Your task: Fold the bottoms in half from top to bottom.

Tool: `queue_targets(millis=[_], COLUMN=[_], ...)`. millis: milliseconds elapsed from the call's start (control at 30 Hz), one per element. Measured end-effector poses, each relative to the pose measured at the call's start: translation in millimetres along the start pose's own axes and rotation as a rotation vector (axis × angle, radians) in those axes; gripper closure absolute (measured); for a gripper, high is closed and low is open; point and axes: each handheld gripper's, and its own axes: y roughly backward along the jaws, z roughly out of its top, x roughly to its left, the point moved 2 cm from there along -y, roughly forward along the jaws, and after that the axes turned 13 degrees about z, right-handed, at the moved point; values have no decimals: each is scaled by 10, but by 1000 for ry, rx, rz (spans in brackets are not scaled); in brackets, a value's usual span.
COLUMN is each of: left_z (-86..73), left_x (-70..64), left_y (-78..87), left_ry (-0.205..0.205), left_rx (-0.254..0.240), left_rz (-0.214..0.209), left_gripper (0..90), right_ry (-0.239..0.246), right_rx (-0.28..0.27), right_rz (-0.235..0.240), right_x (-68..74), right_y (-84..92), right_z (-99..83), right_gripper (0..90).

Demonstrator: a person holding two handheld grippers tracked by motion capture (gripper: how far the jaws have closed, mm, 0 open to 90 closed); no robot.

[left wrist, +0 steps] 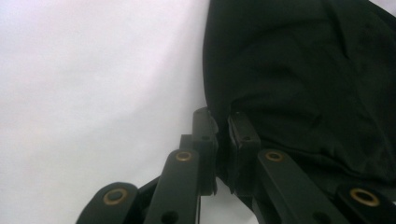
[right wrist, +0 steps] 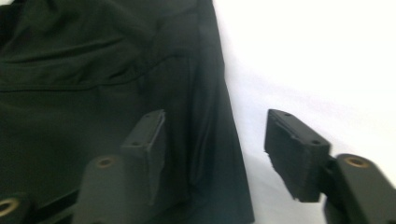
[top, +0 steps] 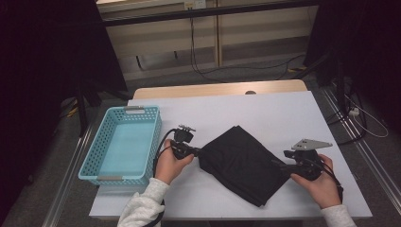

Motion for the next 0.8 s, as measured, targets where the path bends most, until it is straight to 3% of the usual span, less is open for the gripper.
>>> queue_targets(millis=[167, 333, 433, 567, 800], left_z=[56, 80, 70, 47, 52], left_x=[124, 216, 229, 242, 230], left_y=[13, 56, 39, -1, 15], left_ry=[33, 54, 62, 76, 69], left_rx=[2, -4, -2, 6, -4], left_rz=[35, 63, 71, 78, 82], left_gripper=[833, 830, 829, 829, 829], right_ry=[-3, -31, -49, -60, -43], right_rx=[0, -15, -34, -48, -11], right_rz=[19, 3, -5, 19, 15], right_x=[28, 13, 13, 45, 163], right_y=[-37, -37, -39, -85, -242], right_z=[-18, -29, -27, -13, -16], right_gripper=[281, 240, 220, 218, 230])
